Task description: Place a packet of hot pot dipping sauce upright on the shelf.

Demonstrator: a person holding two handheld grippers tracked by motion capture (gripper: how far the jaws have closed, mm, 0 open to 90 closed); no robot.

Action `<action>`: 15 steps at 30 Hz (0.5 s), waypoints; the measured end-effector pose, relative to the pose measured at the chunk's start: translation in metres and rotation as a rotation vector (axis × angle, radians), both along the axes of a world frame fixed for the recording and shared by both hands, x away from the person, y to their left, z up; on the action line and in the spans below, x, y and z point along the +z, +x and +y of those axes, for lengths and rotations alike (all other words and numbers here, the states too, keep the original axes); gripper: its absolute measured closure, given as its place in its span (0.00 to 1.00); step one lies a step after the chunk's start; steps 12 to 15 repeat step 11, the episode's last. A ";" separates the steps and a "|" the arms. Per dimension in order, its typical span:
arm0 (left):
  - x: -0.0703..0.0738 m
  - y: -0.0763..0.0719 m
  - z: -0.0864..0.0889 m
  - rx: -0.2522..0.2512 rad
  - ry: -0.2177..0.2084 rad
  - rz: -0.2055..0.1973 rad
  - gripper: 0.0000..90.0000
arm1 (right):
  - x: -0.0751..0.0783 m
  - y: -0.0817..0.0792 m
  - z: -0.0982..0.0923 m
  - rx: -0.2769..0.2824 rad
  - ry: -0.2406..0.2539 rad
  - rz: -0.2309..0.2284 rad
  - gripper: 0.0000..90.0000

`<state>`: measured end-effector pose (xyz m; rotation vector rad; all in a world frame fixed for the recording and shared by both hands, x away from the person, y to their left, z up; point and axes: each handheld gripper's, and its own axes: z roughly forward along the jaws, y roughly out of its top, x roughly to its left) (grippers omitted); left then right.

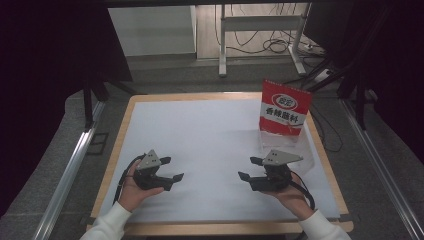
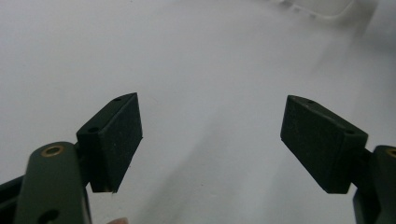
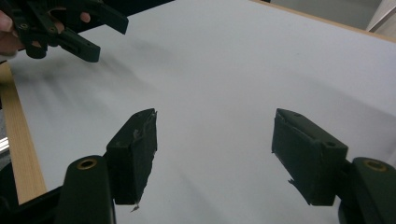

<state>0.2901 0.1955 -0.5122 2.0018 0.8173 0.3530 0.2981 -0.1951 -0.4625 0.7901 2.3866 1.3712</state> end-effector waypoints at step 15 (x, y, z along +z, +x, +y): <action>0.001 -0.003 0.002 0.019 -0.015 0.010 0.22 | 0.002 -0.009 0.005 0.025 0.014 -0.037 0.33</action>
